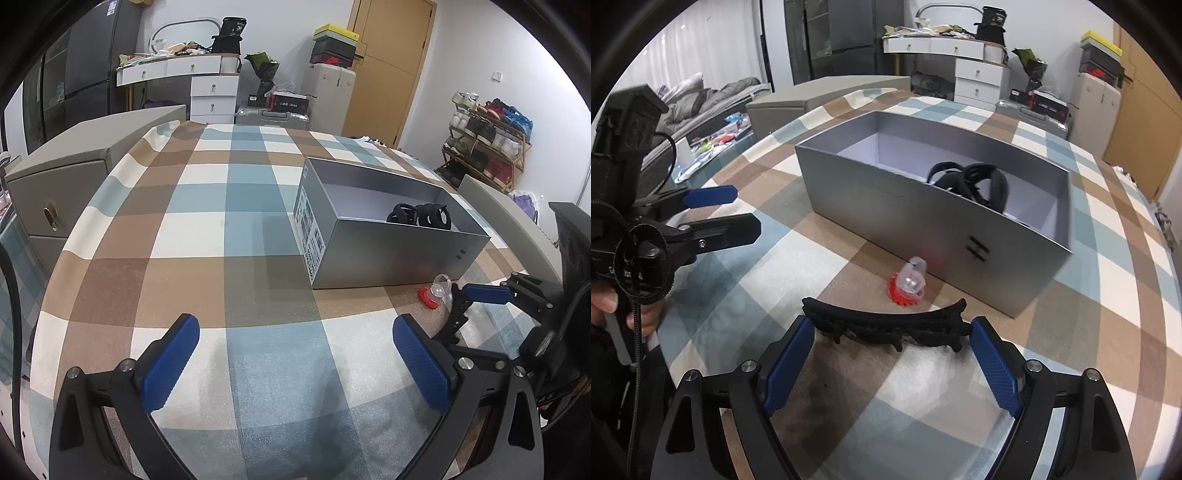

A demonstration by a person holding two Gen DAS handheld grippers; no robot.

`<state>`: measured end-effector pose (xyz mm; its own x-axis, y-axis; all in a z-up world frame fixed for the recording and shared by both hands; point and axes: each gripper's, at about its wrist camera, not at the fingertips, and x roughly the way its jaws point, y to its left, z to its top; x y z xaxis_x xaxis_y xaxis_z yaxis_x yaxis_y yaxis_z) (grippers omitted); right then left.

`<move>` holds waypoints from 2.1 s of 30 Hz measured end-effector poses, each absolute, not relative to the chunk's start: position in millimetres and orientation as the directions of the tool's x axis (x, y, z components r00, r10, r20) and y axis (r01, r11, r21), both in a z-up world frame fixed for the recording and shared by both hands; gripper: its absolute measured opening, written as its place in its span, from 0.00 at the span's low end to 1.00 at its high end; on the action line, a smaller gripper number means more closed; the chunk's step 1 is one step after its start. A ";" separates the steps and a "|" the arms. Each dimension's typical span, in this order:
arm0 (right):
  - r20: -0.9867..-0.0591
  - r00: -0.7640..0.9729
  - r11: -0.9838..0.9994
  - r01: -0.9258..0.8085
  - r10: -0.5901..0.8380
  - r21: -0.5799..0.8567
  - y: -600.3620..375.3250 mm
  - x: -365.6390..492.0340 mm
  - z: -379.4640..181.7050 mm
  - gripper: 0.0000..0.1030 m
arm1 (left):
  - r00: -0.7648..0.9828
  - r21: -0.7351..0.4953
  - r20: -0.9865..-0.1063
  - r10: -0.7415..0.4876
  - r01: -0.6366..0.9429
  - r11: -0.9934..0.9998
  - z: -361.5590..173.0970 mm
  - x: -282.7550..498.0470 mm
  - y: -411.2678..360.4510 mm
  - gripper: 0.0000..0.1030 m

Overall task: Organize jewelry
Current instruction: 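Grasp the long black claw hair clip with the right gripper and lift, then grasp the clear-and-red pacifier with left gripper while right holds the clip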

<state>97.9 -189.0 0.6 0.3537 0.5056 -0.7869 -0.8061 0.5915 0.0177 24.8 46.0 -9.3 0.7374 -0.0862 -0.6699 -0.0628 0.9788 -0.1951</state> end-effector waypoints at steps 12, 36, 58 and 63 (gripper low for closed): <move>-0.736 0.374 0.658 -0.742 0.564 0.127 -236.5 106.7 15.9 0.84 | 0.734 -0.106 -0.678 -0.045 -0.037 0.994 -7.5 26.2 29.2 0.99; -0.700 0.400 0.726 -0.642 0.592 0.246 -283.9 125.6 24.3 0.84 | 0.636 -0.057 -0.758 -0.146 0.159 0.986 -16.3 71.5 -46.0 0.50; -0.681 0.407 0.718 -0.648 0.609 0.254 -283.9 123.2 28.4 0.84 | 0.670 -0.075 -0.713 -0.205 0.218 0.973 -0.8 64.6 -54.9 0.12; -0.631 0.442 0.713 -0.650 0.637 0.264 -285.1 122.2 41.3 0.84 | 0.716 -0.076 -0.667 -0.207 0.210 0.975 13.4 58.2 -47.8 0.12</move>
<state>122.2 -285.1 41.3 0.4423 0.6371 -0.6312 -0.6496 0.7128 0.2643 58.2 -47.8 13.4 0.7162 -0.2068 -0.6666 0.2104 0.9746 -0.0763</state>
